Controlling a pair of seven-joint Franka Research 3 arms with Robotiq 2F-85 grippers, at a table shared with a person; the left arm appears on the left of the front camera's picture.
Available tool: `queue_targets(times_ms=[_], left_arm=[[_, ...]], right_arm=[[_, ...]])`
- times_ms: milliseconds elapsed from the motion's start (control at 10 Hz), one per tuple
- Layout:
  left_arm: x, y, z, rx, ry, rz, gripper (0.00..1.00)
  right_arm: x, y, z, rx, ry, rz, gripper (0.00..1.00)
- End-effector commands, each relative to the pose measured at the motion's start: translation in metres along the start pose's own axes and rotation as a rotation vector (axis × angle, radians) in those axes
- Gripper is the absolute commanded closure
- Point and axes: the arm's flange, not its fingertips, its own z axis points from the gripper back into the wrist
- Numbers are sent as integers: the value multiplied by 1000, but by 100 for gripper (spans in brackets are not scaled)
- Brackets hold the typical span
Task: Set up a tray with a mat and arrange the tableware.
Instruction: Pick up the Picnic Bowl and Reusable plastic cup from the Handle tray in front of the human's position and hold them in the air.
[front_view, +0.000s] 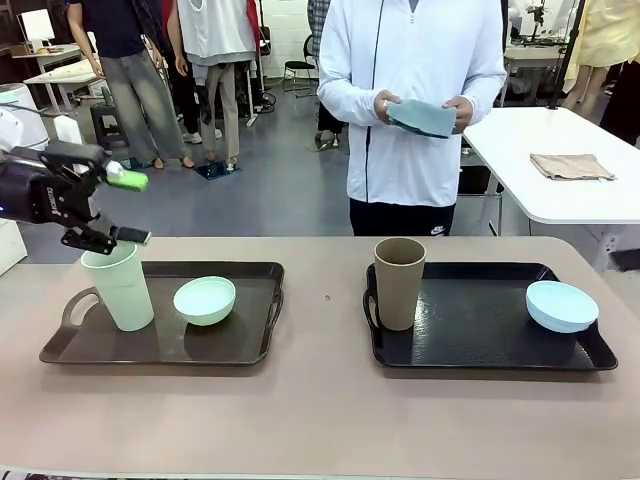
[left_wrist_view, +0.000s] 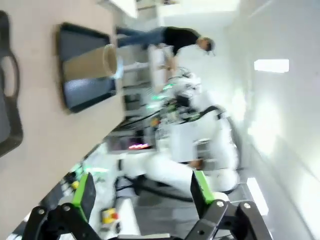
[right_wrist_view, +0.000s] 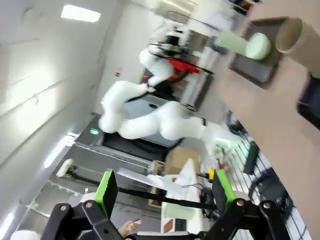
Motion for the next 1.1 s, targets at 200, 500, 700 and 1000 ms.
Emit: queue_targets(times_ms=[200, 500, 700, 1000], left_arm=[[0, 0, 0, 0, 0, 0, 0], [0, 0, 0, 0, 0, 0, 0], [0, 0, 0, 0, 0, 0, 0], [0, 0, 0, 0, 0, 0, 0]], right_arm=[[0, 0, 0, 0, 0, 0, 0], [0, 0, 0, 0, 0, 0, 0], [0, 0, 0, 0, 0, 0, 0], [0, 0, 0, 0, 0, 0, 0]])
